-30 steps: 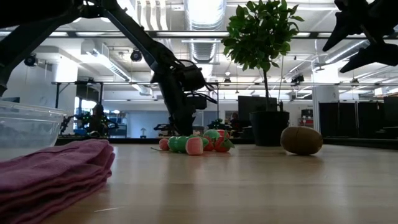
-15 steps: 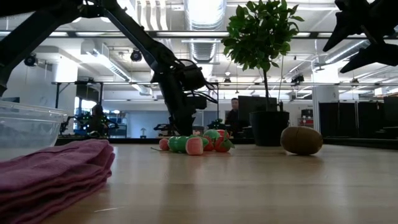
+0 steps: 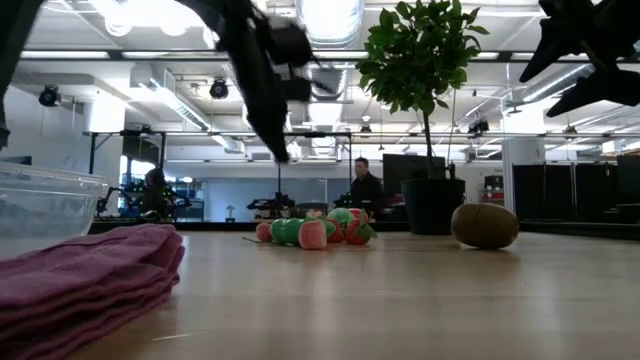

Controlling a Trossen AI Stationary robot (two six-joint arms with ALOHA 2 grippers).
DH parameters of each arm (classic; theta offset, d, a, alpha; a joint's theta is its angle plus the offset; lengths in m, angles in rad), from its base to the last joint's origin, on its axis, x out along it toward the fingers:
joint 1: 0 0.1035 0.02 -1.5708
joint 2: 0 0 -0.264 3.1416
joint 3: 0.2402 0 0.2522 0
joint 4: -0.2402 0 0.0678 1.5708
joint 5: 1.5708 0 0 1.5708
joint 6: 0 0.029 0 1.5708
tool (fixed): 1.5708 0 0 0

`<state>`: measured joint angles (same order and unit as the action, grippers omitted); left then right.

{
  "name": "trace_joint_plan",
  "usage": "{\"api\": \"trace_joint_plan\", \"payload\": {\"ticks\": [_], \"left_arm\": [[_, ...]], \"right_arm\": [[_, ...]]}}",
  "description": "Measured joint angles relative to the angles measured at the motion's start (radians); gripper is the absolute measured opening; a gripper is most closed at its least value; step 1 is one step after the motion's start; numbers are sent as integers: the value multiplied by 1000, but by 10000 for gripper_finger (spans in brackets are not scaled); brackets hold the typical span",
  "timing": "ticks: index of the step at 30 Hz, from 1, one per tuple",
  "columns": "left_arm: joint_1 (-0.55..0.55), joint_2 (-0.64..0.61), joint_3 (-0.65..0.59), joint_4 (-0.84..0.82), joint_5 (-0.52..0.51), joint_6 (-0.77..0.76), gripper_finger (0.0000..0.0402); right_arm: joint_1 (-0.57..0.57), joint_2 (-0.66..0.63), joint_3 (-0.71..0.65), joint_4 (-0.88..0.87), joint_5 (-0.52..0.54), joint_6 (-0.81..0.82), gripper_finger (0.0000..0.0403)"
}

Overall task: Pick and placing Produce into tupperware
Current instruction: Put the top pink peach into the transparent container

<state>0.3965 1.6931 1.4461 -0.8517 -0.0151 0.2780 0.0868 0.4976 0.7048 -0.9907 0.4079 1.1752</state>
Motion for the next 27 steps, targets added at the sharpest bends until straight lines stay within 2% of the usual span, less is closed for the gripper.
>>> {"api": "trace_joint_plan", "payload": {"ticks": [7,11,15,18,21,27], "left_arm": [[-123,-293,-139,-113,-84,-287,95],[-249,-443,-266,-171,-155,-506,95],[-399,-550,-376,-198,-175,-771,95],[-509,-596,-438,-208,-178,-939,95],[-615,-603,-471,-236,-176,-1042,95],[-803,-558,-511,-245,-19,-1052,95]], "right_arm": [[0,0,0,2,-46,-61,325],[0,0,0,2,-57,-91,325],[0,0,0,2,-87,-112,325],[0,0,0,2,-123,-135,325],[0,1,0,1,-147,-154,325],[0,3,0,1,-154,-161,325]]}}
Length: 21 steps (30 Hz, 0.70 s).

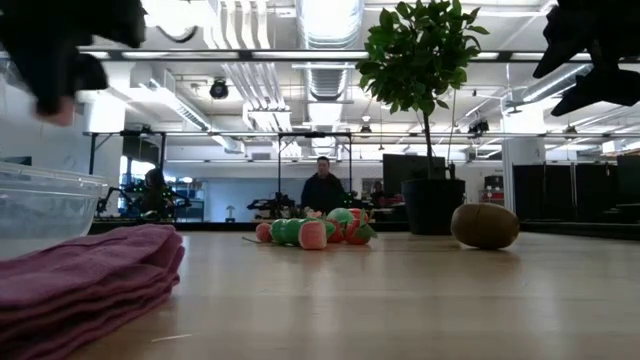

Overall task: Pick and placing Produce into tupperware
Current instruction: Put the top pink peach into the transparent container

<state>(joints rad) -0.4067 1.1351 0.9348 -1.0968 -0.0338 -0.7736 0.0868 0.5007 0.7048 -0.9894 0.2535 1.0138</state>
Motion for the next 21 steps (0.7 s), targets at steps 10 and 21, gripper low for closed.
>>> {"api": "trace_joint_plan", "payload": {"ticks": [10,21], "left_arm": [[-122,122,-64,-66,46,32,95],[-137,77,-181,-100,7,-401,161]], "right_arm": [[0,0,0,0,34,73,325],[0,27,0,1,39,88,325]]}}
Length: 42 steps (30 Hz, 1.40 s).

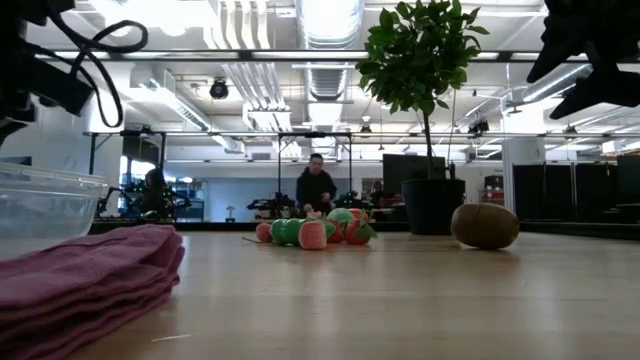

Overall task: Pick and placing Produce into tupperware
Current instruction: Put the top pink peach into the transparent container

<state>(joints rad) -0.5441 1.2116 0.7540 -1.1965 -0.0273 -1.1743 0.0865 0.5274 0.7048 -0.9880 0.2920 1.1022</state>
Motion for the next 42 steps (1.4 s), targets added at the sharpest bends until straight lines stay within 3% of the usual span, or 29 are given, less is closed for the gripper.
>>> {"api": "trace_joint_plan", "payload": {"ticks": [6,9,11,15,17,23,29,35,38,42], "left_arm": [[-5,-31,4,-30,50,-103,238],[1,-36,78,-21,7,-80,258],[15,-36,158,-16,-111,-22,261],[109,-31,311,12,-511,107,254],[219,-31,348,108,-579,223,249],[615,34,343,597,-361,682,244],[899,195,393,791,-107,823,244],[975,381,519,686,76,860,244],[944,427,582,515,98,1028,244],[871,451,576,298,44,1305,244]], "right_arm": [[0,10,0,0,0,-17,325],[0,11,0,-1,-2,-21,325],[0,11,0,-1,-4,-21,325],[0,11,0,-1,-14,-22,325],[0,11,0,-1,-33,-29,325],[0,10,0,-1,-67,-73,325],[0,10,0,-1,-68,-104,325],[0,10,0,-1,-64,-91,325],[0,11,0,2,-64,-70,325],[0,20,0,2,-56,-82,325]]}}
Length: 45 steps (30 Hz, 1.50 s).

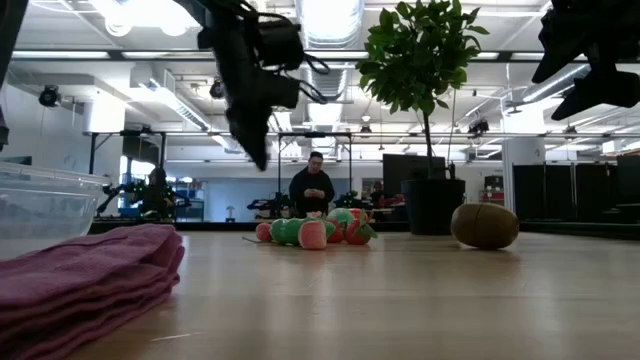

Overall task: Pick and placing Produce into tupperware
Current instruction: Put the top pink peach into the transparent container

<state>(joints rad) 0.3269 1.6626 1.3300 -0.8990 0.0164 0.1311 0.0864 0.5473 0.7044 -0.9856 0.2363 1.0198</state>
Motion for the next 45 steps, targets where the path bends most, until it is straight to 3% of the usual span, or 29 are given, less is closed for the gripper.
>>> {"api": "trace_joint_plan", "payload": {"ticks": [3,7,10,22,33,45], "left_arm": [[-41,-8,-37,-4,-27,124,244],[-84,-9,-88,138,-39,240,244],[-93,2,-108,218,-44,243,244],[-92,151,-113,237,-49,238,244],[-92,193,-115,241,-48,223,243],[-93,196,-138,274,-49,216,154]], "right_arm": [[0,0,0,0,24,0,325],[0,0,0,0,35,0,325],[0,0,0,0,37,5,325],[0,4,0,-2,49,27,325],[0,4,0,-4,53,28,325],[0,4,0,-6,55,27,325]]}}
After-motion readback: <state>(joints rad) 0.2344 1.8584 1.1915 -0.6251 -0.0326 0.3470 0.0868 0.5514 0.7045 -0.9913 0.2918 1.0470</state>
